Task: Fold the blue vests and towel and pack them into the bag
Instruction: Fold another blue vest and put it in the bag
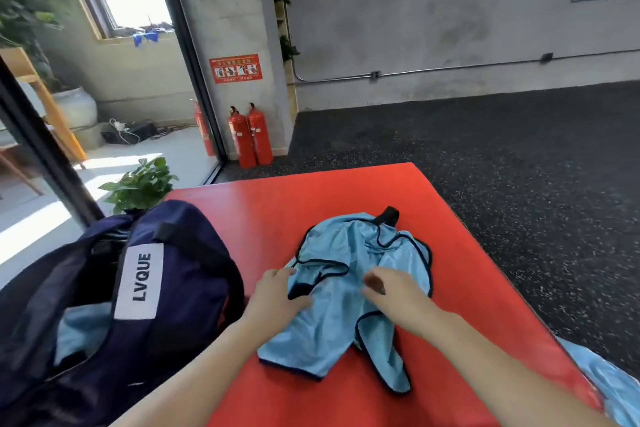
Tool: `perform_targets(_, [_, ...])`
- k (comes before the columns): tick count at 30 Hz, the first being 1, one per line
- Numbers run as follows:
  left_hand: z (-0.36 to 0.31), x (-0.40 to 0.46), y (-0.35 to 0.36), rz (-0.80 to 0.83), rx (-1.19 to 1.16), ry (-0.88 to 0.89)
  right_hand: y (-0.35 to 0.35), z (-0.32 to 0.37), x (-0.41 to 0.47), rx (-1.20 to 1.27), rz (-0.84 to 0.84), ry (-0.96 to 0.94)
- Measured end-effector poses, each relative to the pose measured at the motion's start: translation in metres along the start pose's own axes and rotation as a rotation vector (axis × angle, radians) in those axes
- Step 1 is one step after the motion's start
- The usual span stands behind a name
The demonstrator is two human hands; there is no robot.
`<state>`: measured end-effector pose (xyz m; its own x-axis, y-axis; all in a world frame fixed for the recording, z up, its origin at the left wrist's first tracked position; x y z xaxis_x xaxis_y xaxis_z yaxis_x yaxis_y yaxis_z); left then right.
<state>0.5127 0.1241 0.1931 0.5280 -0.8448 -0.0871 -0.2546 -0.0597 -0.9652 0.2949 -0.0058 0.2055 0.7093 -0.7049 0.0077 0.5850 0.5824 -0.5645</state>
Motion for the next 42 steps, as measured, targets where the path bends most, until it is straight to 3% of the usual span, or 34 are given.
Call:
perform_targets(7, [0.024, -0.014, 0.000, -0.128, -0.026, -0.154, 0.038, 0.043, 0.054, -0.151, -0.004, -0.121])
perform_targets(13, [0.042, -0.014, 0.008, -0.098, -0.016, -0.274, 0.059, 0.054, 0.100, -0.394, 0.078, -0.054])
perform_targets(16, [0.047, -0.011, 0.009, -0.065, -0.011, -0.288, 0.060, 0.050, 0.110, -0.370, 0.125, 0.007])
perform_targets(19, [0.047, -0.014, 0.004, -0.039, -0.102, -0.295, 0.051, 0.053, 0.110, -0.271, 0.056, -0.022])
perform_targets(22, [0.049, -0.022, -0.015, -0.148, -0.228, -0.328, 0.031, 0.065, 0.101, -0.049, 0.008, -0.056])
perform_targets(29, [0.018, -0.024, -0.152, -0.494, 0.006, -0.168, -0.063, 0.124, 0.062, 0.114, -0.265, -0.195])
perform_targets(39, [-0.069, -0.089, -0.368, -0.854, 0.003, -0.013, -0.202, 0.234, -0.029, 0.094, -0.619, -0.320])
perform_targets(42, [-0.090, -0.110, -0.415, -0.933, 0.035, 0.032, -0.236, 0.266, -0.058, 0.144, -0.644, -0.232])
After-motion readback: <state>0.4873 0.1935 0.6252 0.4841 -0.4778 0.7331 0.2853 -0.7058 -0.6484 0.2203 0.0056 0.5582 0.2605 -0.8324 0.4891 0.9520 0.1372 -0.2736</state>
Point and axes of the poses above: each hand's wrist, its own x-axis towards the middle knuckle, its own y-axis out of the palm, z = x × y, the point moved 4 cm from there along x, towards the middle knuckle, and after that the axes turned 14 degrees about x, right-handed, at the moved point
